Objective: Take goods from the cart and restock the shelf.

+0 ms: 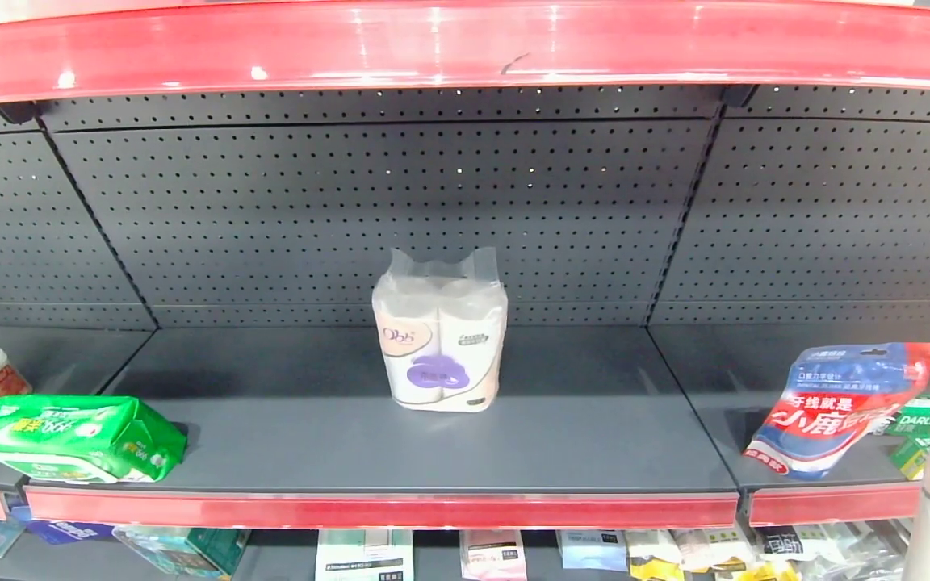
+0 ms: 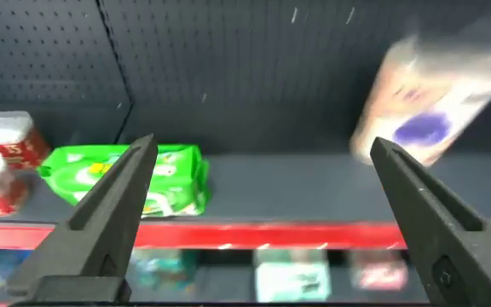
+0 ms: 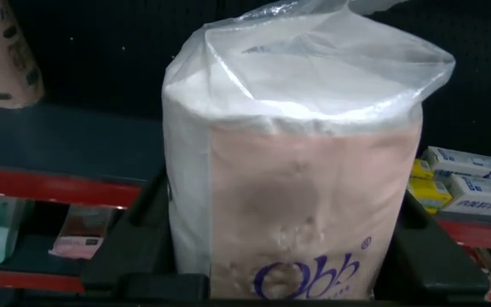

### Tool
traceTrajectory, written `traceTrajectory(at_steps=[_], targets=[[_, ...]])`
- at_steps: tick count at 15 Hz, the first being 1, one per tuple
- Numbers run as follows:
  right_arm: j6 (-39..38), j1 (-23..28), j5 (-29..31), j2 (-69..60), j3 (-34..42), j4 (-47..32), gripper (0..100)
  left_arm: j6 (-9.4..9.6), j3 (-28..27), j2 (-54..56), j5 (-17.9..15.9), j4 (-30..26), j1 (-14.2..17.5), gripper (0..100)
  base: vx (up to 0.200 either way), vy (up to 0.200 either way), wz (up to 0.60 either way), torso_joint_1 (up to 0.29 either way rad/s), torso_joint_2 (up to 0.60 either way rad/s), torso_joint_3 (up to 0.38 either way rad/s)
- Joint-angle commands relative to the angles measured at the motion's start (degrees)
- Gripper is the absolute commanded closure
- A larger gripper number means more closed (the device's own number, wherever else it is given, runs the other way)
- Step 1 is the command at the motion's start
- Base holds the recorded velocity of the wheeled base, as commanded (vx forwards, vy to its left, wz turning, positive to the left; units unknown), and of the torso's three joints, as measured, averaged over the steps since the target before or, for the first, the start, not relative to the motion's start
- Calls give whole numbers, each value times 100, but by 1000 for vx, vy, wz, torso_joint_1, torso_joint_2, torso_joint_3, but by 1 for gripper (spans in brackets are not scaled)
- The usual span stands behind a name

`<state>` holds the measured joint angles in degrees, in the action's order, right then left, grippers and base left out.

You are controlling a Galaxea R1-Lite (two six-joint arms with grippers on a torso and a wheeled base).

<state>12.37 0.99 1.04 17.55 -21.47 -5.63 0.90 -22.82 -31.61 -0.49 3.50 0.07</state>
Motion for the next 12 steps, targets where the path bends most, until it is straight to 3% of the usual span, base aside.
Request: traceTrajectory(at_steps=[1,2,4,5,7,9,12], targets=[[2,7,2,99,-33,9,100,525,-249,-1594,-39,54,1,0,0,0,0,0,0,0],[2,7,-7,99,-15,-8,100,525,-258,-1770,-127,54,10,0,0,0,0,0,0,0],[11,42,28,108,81,-26,100,587,-196,-2578,-1120,116,1,0,0,0,0,0,0,0],[11,51,63,134,99,-26,100,929,-196,-3070,-1771,309,1,0,0,0,0,0,0,0],[11,42,248,161,116,-34,100,1720,-223,-4046,-2746,933,10,0,0,0,0,0,0,0],[11,51,415,169,116,-34,100,2133,-416,-4978,-3353,1593,10,0,0,0,0,0,0,0],[11,51,556,161,116,-43,100,2186,-979,-6111,-4135,2718,72,0,0,0,0,0,0,0]])
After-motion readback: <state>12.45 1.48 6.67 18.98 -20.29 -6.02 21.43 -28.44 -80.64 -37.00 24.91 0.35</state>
